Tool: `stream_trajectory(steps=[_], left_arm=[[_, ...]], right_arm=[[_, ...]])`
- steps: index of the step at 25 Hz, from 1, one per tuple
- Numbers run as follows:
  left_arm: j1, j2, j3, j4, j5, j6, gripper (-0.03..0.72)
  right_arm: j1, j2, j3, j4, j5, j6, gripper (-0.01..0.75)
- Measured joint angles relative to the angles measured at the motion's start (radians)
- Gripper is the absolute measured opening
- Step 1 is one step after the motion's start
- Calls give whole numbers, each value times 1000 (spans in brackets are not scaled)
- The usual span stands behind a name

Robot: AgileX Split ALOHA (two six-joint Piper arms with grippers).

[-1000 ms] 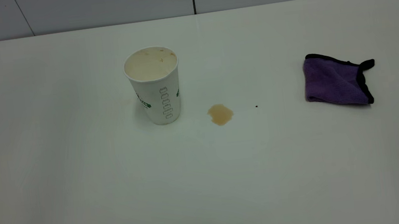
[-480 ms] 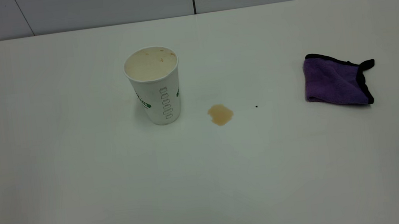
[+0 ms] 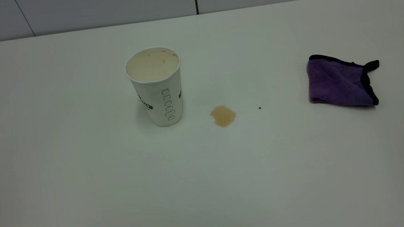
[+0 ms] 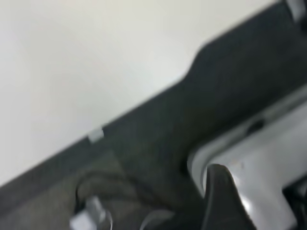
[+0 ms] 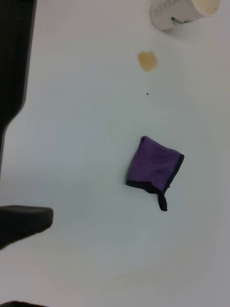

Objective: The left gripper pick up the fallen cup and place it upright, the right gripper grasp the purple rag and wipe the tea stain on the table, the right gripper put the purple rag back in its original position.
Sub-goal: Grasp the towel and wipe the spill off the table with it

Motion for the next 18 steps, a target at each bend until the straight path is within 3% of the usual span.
stream_trajectory(steps=[11, 18], left_arm=[[298, -350, 0, 0, 24, -1, 448], [345, -470, 0, 0, 34, -1, 448]], right_arm=[[0, 0, 0, 0, 0, 0, 428], [0, 0, 0, 0, 0, 0, 428]])
